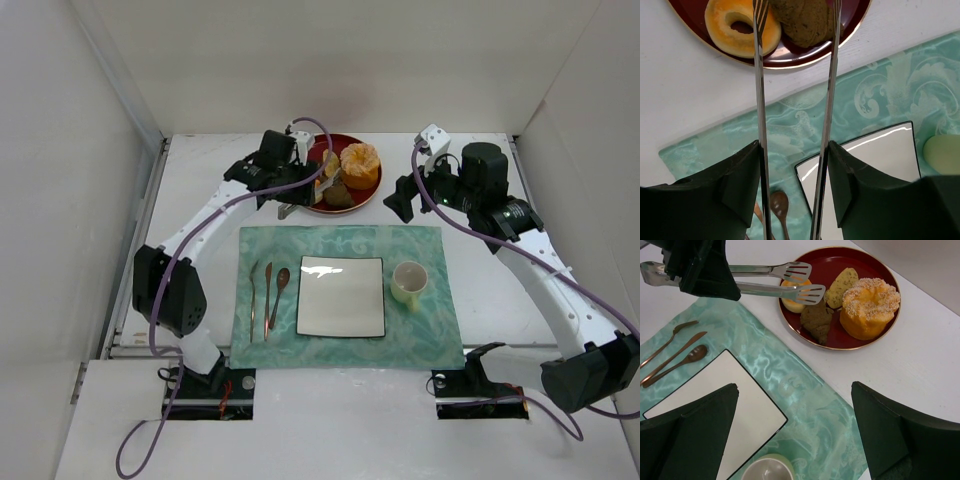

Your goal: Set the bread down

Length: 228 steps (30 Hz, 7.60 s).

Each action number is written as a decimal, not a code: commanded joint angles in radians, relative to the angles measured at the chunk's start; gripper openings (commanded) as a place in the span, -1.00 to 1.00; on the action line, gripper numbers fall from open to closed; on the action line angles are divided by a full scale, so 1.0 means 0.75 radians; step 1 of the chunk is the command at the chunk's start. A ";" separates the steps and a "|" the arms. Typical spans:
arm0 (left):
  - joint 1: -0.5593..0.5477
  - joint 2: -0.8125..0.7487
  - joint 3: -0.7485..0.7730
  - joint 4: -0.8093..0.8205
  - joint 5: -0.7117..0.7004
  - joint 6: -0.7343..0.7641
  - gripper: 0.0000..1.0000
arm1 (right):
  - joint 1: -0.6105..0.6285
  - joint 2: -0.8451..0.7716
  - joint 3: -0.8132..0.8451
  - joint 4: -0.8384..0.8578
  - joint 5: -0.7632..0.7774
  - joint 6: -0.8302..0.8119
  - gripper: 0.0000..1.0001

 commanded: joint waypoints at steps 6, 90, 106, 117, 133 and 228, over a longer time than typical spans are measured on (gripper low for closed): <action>-0.041 0.039 0.094 -0.058 -0.111 0.033 -0.03 | 0.004 -0.025 -0.008 0.050 0.000 0.001 1.00; 0.223 0.354 0.435 -0.338 0.061 0.198 -0.11 | 0.004 -0.025 -0.008 0.050 0.000 0.001 1.00; 0.235 0.395 0.468 -0.389 0.065 0.198 -0.11 | 0.004 -0.050 -0.020 0.062 0.000 0.001 1.00; 0.286 0.354 0.421 -0.377 0.122 0.198 -0.16 | 0.004 -0.050 -0.020 0.062 0.000 0.001 1.00; 0.286 0.409 0.421 -0.377 0.175 0.198 -0.28 | 0.004 -0.062 -0.020 0.074 0.013 0.001 1.00; -0.630 -0.710 -0.526 -0.379 -0.232 -0.405 -0.09 | 0.004 -0.074 -0.045 0.111 0.105 0.001 1.00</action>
